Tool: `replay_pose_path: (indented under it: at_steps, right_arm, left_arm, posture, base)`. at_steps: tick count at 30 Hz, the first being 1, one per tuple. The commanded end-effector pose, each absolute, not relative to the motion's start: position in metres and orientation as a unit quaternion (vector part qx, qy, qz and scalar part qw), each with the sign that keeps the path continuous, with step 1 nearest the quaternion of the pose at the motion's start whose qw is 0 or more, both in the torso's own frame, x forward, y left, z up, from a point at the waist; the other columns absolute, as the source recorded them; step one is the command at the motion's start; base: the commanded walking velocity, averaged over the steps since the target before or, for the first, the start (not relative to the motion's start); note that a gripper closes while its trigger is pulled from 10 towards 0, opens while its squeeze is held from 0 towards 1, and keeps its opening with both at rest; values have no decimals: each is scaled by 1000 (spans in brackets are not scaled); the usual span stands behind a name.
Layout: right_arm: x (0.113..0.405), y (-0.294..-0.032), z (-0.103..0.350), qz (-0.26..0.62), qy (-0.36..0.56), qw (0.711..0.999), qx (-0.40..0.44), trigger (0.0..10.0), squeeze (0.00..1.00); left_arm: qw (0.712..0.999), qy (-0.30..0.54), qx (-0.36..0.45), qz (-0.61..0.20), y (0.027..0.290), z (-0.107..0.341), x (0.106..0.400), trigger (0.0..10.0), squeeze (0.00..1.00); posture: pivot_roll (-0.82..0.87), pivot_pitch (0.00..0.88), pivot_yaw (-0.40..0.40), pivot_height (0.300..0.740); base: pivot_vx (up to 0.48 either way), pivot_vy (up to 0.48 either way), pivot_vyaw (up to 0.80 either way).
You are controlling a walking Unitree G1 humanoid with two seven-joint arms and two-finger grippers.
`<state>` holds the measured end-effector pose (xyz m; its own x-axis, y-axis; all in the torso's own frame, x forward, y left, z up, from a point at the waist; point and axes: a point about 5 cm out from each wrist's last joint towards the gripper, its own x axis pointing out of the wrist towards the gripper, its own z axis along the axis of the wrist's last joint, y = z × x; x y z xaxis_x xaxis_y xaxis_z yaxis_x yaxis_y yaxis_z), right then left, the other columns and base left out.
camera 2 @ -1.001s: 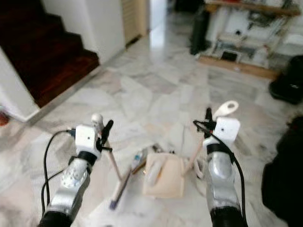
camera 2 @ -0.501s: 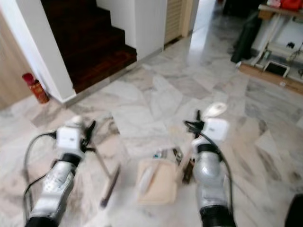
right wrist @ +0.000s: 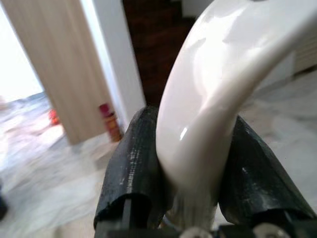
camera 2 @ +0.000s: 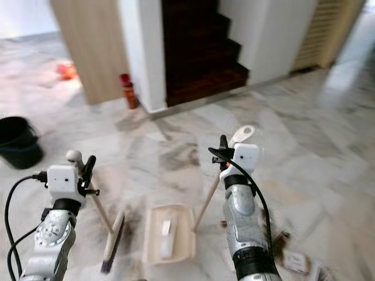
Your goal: Sweep floor
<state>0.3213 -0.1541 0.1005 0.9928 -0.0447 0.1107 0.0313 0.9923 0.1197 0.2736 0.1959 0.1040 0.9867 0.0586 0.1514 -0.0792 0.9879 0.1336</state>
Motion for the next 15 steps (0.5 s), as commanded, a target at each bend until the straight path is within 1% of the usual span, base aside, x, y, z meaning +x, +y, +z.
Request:
replay_pose_path:
  at_steps: [1, 2, 7, 11, 15]
  right_arm:
    - [324, -154, 109, -25, -76, 994, 70, 10000, 0]
    - [324, -154, 108, -28, -74, 994, 75, 10000, 0]
    - [323, -156, 101, -23, -40, 991, 124, 10000, 0]
    - [323, -163, 100, -27, -34, 993, 113, 10000, 0]
    - [323, -165, 102, -25, -37, 993, 112, 10000, 0]
  left_arm:
    - [993, -97, 68, 27, 193, 115, 274, 10000, 0]
    - [993, -96, 68, 26, 192, 115, 274, 10000, 0]
    - [993, -95, 63, 24, 188, 114, 273, 10000, 0]
    - [993, -101, 58, 19, 182, 117, 274, 10000, 0]
    - [992, -104, 70, 15, 180, 118, 274, 10000, 0]
  posture:
    - [211, 48, -13, 740]
    - [211, 48, -13, 740]
    - [182, 65, -14, 740]
    - [173, 73, -11, 740]
    - [162, 84, -12, 740]
  base:
    - [0, 0, 531]
    - [0, 0, 531]
    - [0, 0, 0]
    - [0, 0, 0]
    - [0, 0, 0]
